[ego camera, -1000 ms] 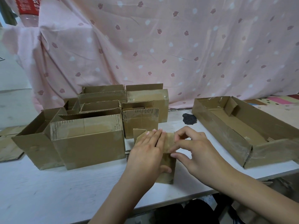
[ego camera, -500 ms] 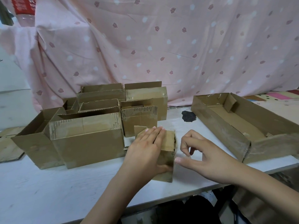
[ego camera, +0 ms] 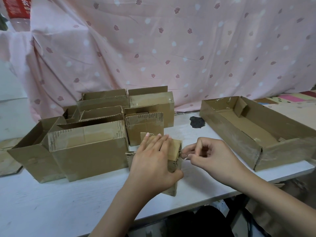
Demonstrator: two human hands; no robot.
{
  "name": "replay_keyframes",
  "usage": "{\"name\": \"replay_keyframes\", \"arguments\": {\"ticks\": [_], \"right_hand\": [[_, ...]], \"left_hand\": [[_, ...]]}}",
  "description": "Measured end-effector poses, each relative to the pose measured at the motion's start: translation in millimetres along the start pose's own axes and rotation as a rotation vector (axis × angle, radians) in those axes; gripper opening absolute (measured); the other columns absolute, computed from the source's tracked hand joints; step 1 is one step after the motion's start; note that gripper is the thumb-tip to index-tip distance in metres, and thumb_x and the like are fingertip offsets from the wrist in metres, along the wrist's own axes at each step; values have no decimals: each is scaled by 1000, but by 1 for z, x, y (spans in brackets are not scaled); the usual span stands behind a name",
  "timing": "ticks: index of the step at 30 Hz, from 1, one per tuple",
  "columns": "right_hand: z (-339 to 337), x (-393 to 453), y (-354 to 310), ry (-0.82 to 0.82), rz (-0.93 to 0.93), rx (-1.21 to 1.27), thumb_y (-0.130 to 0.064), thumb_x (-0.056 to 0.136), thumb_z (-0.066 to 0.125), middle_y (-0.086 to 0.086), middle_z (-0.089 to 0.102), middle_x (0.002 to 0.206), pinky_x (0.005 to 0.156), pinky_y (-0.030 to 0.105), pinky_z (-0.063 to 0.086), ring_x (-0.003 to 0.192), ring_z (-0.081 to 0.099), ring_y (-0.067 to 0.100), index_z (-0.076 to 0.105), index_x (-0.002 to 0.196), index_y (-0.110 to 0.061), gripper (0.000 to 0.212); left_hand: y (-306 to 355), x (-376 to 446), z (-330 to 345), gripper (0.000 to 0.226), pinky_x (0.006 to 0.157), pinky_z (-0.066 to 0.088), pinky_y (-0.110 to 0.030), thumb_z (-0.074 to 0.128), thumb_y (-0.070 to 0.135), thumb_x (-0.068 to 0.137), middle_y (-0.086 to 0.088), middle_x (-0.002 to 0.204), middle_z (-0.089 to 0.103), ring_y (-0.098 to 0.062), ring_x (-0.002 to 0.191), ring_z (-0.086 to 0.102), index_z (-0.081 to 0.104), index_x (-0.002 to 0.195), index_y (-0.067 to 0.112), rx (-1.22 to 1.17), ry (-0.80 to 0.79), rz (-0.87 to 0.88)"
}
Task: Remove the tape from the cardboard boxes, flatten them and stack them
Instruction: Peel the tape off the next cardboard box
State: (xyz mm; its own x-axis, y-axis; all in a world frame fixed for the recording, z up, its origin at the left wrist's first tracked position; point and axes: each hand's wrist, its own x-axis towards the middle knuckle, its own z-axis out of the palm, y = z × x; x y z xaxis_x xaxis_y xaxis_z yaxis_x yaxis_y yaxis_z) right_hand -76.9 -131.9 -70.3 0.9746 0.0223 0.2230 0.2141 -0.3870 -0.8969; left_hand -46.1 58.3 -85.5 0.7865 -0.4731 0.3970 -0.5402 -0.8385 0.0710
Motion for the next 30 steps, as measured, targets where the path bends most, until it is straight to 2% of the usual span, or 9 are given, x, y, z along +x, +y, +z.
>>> {"name": "replay_keyframes", "arguments": {"ticks": [10,16,18,21,23,25,26,27,30], "right_hand": [[2,3,-4,-28,91,256,20,84,56,21,75,86,85,49,60,81,74,37,50,68,0,27],[6,8,-4,-10,132,281,17,81,62,20,75,84,84,46,59,75,73,37,54,76,2,17],[4,12,-6,10,145,194,7,81,70,13,76,82,79,37,58,76,75,30,61,81,2,11],[-1,16,-8,-7,162,-115,-20,81,78,-2,75,84,73,27,52,79,73,15,70,86,-15,11],[-5,15,-8,-9,201,-343,-42,82,76,-8,73,94,73,27,48,88,69,10,67,101,-20,31],[-8,13,-13,-37,248,-657,-62,85,64,-5,68,112,80,31,46,108,61,16,55,128,-21,60],[-10,13,-14,-80,251,-745,-65,88,58,-3,67,115,85,33,47,112,60,19,54,130,-19,62],[-12,12,-14,-148,229,-707,-61,93,54,-2,70,112,88,34,49,108,64,19,61,121,-16,53],[-2,7,-11,-274,194,-151,-30,104,51,4,76,92,91,43,57,86,73,22,71,94,-7,33]], "left_hand": [[-9,-6,-4,92,123,-7,-33,38,65,74,16,162,19,0,150,7,25,156,25,-53,-24,36],[-14,-5,-7,88,123,-8,-30,43,59,75,16,161,22,-1,149,10,27,155,26,-80,-34,78],[-15,-4,-7,88,122,-8,-29,43,60,75,16,161,23,-1,149,10,27,155,26,-82,-25,81],[-15,-6,-4,88,123,-7,-28,46,63,78,16,162,22,0,149,9,26,155,25,-93,-15,67],[-15,-6,-2,92,123,-6,-29,39,69,79,15,163,17,-2,150,6,21,157,25,-71,-13,55],[-16,-6,-1,96,123,-7,-29,35,74,78,14,164,11,-2,151,1,15,158,25,-49,-19,50],[-16,-5,-1,98,123,-8,-30,37,76,80,14,165,7,-3,151,-2,10,159,25,-40,-30,57],[-17,-5,-2,101,123,-10,-29,43,76,81,13,166,2,-4,151,-5,5,159,24,-27,-51,71],[-18,-5,-6,114,120,-15,-27,59,71,81,9,165,-11,-6,150,-12,-8,158,21,19,-123,103]]}}
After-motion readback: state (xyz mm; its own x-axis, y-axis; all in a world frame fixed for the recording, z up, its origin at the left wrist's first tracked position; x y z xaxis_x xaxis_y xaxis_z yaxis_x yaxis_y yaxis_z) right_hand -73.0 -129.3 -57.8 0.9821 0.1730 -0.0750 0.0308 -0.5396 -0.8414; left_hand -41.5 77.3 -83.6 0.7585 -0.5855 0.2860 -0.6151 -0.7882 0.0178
